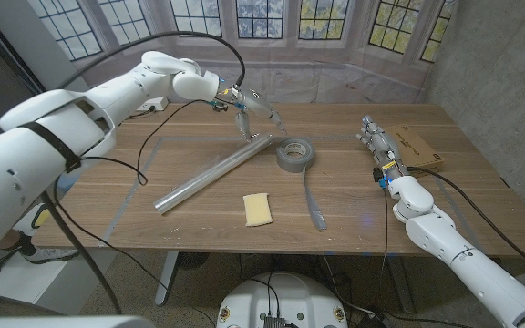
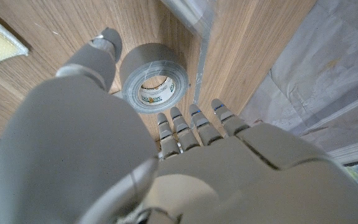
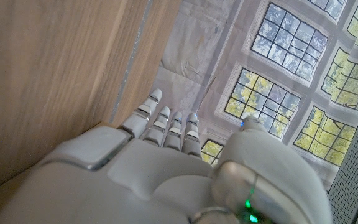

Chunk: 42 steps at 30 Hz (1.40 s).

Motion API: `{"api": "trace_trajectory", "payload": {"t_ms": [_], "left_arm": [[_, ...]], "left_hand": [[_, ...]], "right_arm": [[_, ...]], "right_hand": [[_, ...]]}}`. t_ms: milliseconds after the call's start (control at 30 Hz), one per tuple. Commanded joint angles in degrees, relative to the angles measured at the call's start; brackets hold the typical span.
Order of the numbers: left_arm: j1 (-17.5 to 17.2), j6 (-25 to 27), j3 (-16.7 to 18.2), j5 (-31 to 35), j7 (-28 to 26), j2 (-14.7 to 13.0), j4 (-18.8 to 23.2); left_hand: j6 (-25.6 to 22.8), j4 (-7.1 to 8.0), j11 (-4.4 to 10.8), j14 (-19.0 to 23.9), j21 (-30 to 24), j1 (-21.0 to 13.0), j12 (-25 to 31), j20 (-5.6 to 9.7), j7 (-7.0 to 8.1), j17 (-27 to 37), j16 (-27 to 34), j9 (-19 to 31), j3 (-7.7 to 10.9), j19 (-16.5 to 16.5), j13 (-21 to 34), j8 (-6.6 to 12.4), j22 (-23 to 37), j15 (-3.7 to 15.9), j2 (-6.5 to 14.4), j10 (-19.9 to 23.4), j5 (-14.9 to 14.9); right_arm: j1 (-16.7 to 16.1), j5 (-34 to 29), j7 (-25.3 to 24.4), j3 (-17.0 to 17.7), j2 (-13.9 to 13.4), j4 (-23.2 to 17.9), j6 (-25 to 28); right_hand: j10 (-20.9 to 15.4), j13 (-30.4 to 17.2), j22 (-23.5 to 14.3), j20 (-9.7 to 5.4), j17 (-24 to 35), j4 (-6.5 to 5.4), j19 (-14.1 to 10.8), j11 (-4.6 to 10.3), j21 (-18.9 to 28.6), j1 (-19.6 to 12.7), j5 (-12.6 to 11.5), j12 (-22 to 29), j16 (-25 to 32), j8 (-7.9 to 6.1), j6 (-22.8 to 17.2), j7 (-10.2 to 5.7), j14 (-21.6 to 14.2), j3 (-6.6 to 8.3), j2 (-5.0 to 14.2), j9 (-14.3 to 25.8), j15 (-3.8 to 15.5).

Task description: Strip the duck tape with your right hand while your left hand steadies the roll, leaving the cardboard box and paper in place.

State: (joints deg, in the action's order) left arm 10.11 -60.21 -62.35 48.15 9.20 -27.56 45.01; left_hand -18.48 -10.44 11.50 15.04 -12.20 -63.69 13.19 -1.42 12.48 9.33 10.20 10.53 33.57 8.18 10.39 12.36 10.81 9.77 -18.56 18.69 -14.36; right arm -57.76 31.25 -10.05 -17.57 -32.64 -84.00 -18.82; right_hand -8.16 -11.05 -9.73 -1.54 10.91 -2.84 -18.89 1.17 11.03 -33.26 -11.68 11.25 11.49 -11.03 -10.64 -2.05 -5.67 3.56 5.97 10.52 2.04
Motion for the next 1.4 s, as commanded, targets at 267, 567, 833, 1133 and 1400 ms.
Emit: {"api": "trace_trajectory", "payload": {"t_ms": [267, 567, 833, 1133, 1400], "left_arm": [[6.08, -2.7, -10.46, 0.84, -7.66, 7.53, -14.18], [7.47, -2.96, -14.68, -1.02, -9.32, 10.08, -18.39], [8.16, -2.15, -18.51, -1.21, -11.31, 11.93, -20.42], [8.95, -1.05, -22.07, -1.63, -14.66, 13.63, -22.32], [9.1, 1.37, -24.44, -3.47, -14.82, 15.12, -23.59]], "left_hand": [[-2.46, 0.33, -1.2, 5.09, -0.95, -22.67, 0.22, 1.41, -0.63, 0.14, 0.12, -0.01, -1.88, 1.11, -0.01, -0.14, 0.12, 3.09, 21.24, 1.76, -0.43], [-2.06, 0.45, -1.29, 5.26, -0.9, -22.64, -0.2, 1.77, -0.76, 0.09, -0.01, -0.03, -2.59, 0.93, -0.02, -0.65, 0.11, 3.09, 21.06, 1.42, -0.38], [-1.76, 0.62, -1.67, 5.38, -0.84, -22.53, -0.49, 1.88, -1.02, 0.07, -0.09, -0.04, -3.24, 0.76, -0.01, -1.03, 0.1, 3.05, 21.03, 1.35, -0.33], [-1.79, 0.63, -1.46, 5.64, -0.83, -22.76, -0.61, 1.95, -0.93, 0.1, -0.05, -0.04, -3.56, 0.71, -0.01, -1.18, 0.08, 3.18, 21.38, 1.57, -0.28], [-1.69, 0.63, -2.44, 5.69, -0.93, -22.85, -0.85, 2.21, -1.71, 0.06, -0.15, -0.03, -4.08, 0.94, 0.01, -1.35, 0.07, 3.05, 21.36, 1.48, -0.19]], "right_arm": [[1.09, 0.1, 0.64, 0.02, -0.13, 0.78, 0.02], [1.62, 0.34, 1.07, -0.05, 0.27, 1.26, -0.46], [1.88, 0.64, 1.09, -0.09, 1.62, 2.39, -2.16], [2.81, 0.74, 1.38, -0.28, 2.47, 3.27, -2.93], [2.82, 1.32, 1.77, -0.23, 2.65, 3.59, -2.95]], "right_hand": [[-0.18, -0.24, -0.16, 0.36, 0.17, 0.36, -0.39, 0.2, 0.13, -0.31, -0.26, 0.24, 0.01, -0.22, -0.49, -0.1, -0.49, 0.3, -0.19, 0.18, 2.75], [-0.24, -0.23, -0.17, 0.26, 0.43, -0.35, -0.51, -0.15, 0.16, 0.84, -0.28, 0.21, 0.19, -0.23, -0.61, 0.27, -0.52, 0.21, 0.63, 0.2, 2.55], [-0.68, -0.18, -0.21, -0.24, 0.95, -2.86, -0.7, -0.09, 0.23, 4.1, -0.58, 0.26, 0.54, -0.42, -1.46, 0.45, -0.59, 0.46, 3.81, 0.24, 2.6], [-0.76, -0.16, -0.2, -0.42, 1.09, -3.78, -0.72, -0.13, 0.23, 5.3, -0.72, 0.24, 0.64, -0.41, -1.68, 0.53, -0.68, 0.58, 4.43, 0.23, 2.56], [-0.94, -0.15, -0.18, -0.34, 1.09, -4.11, -0.66, -0.25, 0.18, 5.87, -0.73, 0.27, 0.6, -0.35, -1.68, 0.58, -0.63, 0.53, 4.23, 0.22, 2.47]]}}
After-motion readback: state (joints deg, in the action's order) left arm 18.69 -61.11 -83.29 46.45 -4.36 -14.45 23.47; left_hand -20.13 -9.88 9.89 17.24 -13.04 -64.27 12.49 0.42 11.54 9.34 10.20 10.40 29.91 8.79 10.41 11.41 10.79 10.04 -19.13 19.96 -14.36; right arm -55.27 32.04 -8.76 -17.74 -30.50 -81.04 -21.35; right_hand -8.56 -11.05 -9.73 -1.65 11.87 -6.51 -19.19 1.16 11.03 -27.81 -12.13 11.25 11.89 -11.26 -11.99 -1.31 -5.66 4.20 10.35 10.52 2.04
